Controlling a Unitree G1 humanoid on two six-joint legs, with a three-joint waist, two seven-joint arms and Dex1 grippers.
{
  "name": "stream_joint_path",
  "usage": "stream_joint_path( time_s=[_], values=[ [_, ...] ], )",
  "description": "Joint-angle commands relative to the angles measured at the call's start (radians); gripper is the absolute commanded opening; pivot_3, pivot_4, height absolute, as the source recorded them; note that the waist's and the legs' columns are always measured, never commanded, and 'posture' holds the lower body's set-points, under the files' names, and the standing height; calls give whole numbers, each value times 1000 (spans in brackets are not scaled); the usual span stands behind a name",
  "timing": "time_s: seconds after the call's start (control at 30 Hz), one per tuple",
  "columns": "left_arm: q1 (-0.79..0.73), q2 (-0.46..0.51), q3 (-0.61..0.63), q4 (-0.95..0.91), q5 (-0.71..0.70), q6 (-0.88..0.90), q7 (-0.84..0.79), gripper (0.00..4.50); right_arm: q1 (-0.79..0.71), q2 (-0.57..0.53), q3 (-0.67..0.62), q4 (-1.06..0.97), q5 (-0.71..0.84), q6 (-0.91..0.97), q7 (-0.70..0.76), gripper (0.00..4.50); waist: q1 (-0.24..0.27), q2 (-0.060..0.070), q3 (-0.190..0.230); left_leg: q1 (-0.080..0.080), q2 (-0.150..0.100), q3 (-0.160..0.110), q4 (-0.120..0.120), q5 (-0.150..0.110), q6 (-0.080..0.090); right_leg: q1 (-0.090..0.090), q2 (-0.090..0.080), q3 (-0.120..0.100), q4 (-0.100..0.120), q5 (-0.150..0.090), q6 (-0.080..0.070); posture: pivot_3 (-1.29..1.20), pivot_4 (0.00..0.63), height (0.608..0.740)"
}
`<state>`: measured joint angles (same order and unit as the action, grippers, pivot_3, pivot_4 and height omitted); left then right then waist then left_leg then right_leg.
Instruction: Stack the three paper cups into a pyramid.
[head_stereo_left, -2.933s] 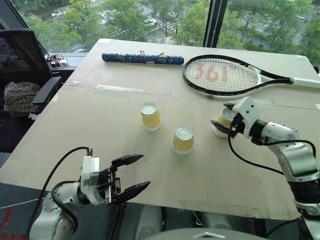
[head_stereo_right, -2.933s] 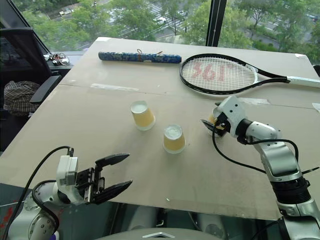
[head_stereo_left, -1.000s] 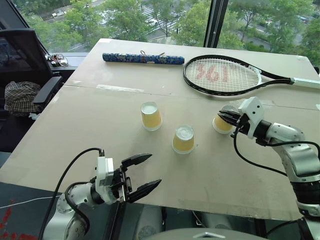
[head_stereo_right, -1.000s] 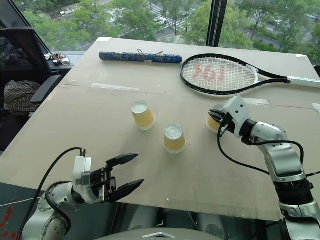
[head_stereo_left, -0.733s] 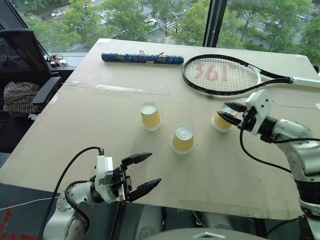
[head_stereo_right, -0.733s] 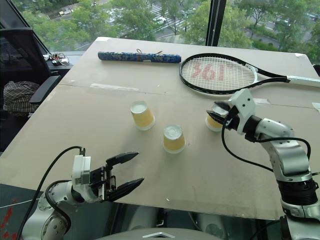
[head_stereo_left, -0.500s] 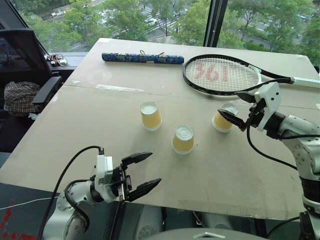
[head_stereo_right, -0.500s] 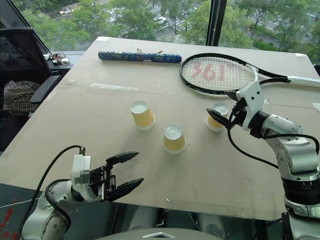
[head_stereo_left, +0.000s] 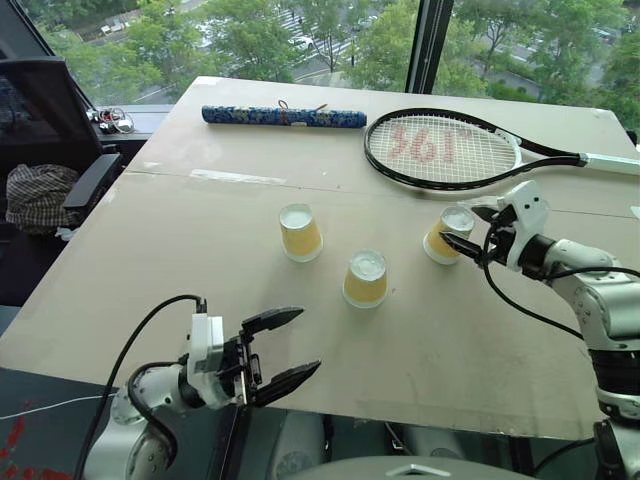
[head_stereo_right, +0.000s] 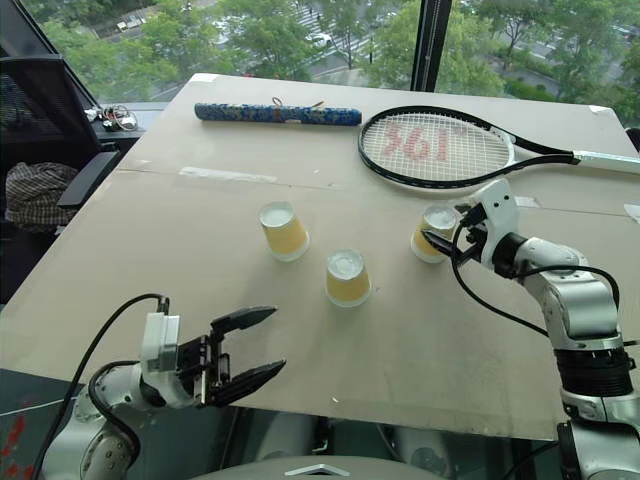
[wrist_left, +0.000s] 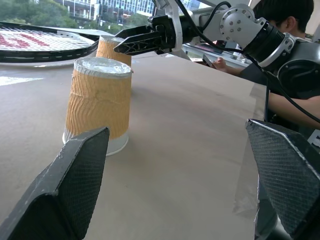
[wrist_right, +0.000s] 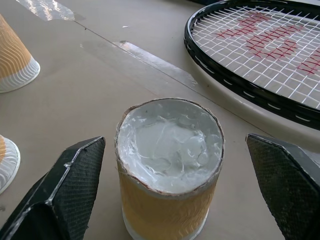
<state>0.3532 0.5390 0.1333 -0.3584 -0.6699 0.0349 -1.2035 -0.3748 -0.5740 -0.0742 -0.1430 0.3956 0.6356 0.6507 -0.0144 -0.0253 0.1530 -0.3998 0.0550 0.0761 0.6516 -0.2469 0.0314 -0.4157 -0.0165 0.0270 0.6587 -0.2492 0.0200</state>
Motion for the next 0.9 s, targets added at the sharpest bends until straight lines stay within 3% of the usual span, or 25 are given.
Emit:
stream_joint_path(
  time_s=[0.03, 0.07, 0.17, 0.2, 0.33, 0.5, 0.63, 0.9],
  values=[
    [1, 2, 23, -6, -19, -19, -15, 4500, -29, 11, 2, 8, -1, -35, 13, 3938, 0, 0, 0, 0, 0, 0, 0, 0, 0, 0, 0, 0, 0, 0, 0, 0, 150, 740],
    [1, 1, 25, -6, -19, -19, -16, 4500, -34, 15, 1, 14, -2, -40, 13, 3655, 0, 0, 0, 0, 0, 0, 0, 0, 0, 0, 0, 0, 0, 0, 0, 0, 150, 740],
    [2, -2, 28, -6, -19, -19, -19, 4500, -35, 8, 0, 17, -5, -58, 25, 2223, 0, 0, 0, 0, 0, 0, 0, 0, 0, 0, 0, 0, 0, 0, 0, 0, 150, 740],
    [3, -3, 29, -5, -18, -20, -19, 4500, -27, -1, -9, 7, -3, -64, 31, 2087, 0, 0, 0, 0, 0, 0, 0, 0, 0, 0, 0, 0, 0, 0, 0, 0, 150, 740],
    [5, -7, 31, -2, -15, -25, -23, 4500, 34, -62, -59, -74, 54, -36, 94, 2087, 4, 0, 0, -1, 0, -1, 0, 0, 0, 0, 0, 0, 0, 0, 0, 0, 150, 740],
    [5, -9, 31, 10, -13, -34, -31, 4500, 285, -212, -133, -341, 185, -4, 265, 2087, 10, 0, 1, -3, 0, -2, -1, 0, 0, 0, -1, -1, -2, 0, 1, 0, 150, 740],
    [-8, -5, 26, 17, -14, -29, -38, 4500, 352, -201, -105, -426, 176, -32, 228, 2087, -7, -1, 1, 0, 1, -1, 0, 0, 1, 0, 0, 0, -1, -2, 4, 0, 150, 740],
    [-57, 18, 33, 23, -24, 4, -41, 4500, 345, -120, 21, -429, 55, -145, 159, 2087, 2, -1, 1, 0, 1, -1, 1, 0, 0, 0, -1, 0, 0, -3, 4, 0, 150, 740]
  ],
)
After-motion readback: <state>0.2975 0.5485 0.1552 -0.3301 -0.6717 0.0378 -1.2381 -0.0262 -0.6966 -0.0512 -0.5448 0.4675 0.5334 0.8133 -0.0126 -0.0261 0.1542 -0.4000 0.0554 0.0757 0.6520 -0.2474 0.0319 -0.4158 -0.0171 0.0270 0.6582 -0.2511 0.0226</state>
